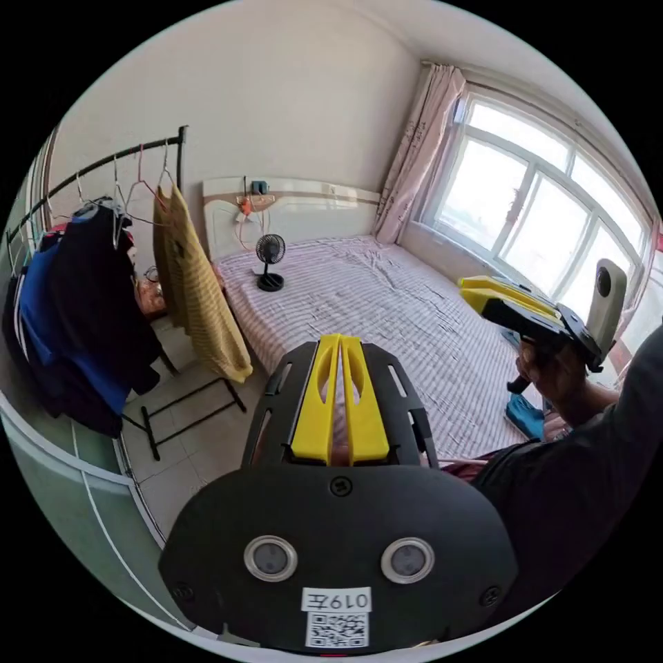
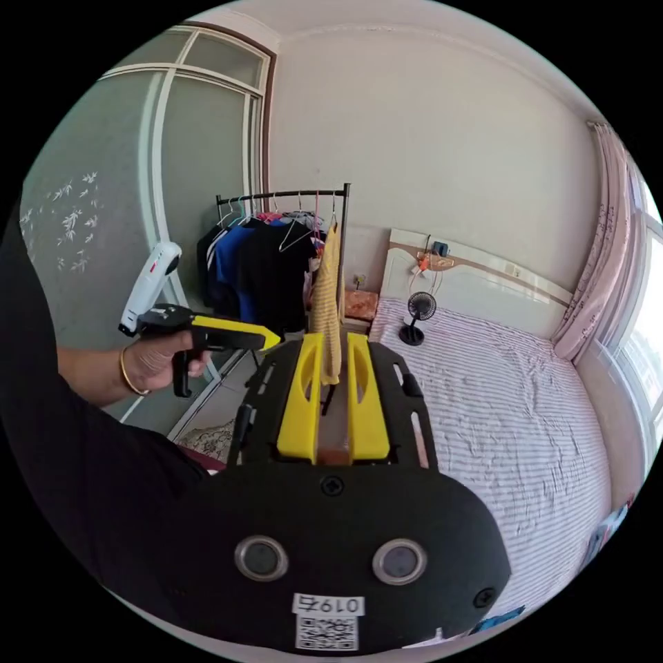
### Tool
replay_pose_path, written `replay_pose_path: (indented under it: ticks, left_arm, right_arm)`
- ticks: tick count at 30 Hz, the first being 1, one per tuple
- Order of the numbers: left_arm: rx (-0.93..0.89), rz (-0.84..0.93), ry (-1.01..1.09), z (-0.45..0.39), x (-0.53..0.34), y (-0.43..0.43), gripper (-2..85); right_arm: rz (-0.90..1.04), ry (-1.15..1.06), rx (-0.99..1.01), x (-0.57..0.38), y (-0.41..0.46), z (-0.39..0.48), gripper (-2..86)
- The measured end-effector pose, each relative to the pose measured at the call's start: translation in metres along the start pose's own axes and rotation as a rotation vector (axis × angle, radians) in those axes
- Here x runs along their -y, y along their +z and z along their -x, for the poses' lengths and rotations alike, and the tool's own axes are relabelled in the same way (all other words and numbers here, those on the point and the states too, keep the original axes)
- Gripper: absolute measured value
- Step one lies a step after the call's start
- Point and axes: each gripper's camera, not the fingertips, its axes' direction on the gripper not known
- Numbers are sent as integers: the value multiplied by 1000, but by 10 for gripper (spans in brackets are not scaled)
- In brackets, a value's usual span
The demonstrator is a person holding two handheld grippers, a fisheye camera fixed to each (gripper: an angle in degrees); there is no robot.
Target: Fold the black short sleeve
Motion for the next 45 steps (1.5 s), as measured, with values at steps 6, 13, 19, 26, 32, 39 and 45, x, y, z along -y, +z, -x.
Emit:
replay_pose_path:
  ticks: [6, 13, 19, 26, 32, 39, 45]
  left_arm:
    - [142, -108, -198, 71, 37, -117, 9]
    - [259, -328, -377, 172, 70, -217, 9]
    - [508, -353, -349, 248, 131, -259, 19]
    - [481, -203, -356, 382, 243, -283, 113]
    - [454, -135, -326, 459, 344, -250, 113]
    - [442, -16, -310, 524, 441, -201, 102]
    - [197, 74, -311, 583, 503, -175, 82]
  right_arm:
    - [-13, -13, 79, 43, -24, -41, 89]
    - [109, -53, 156, 89, -22, -60, 40]
    - [156, -1, 167, 139, 7, -85, -5]
    - [137, 27, 268, 251, 79, -108, -10]
    - [58, 28, 272, 346, 113, -120, -10]
    - [109, 99, 236, 367, 123, -150, -10]
    - [130, 236, 183, 351, 112, -188, -10]
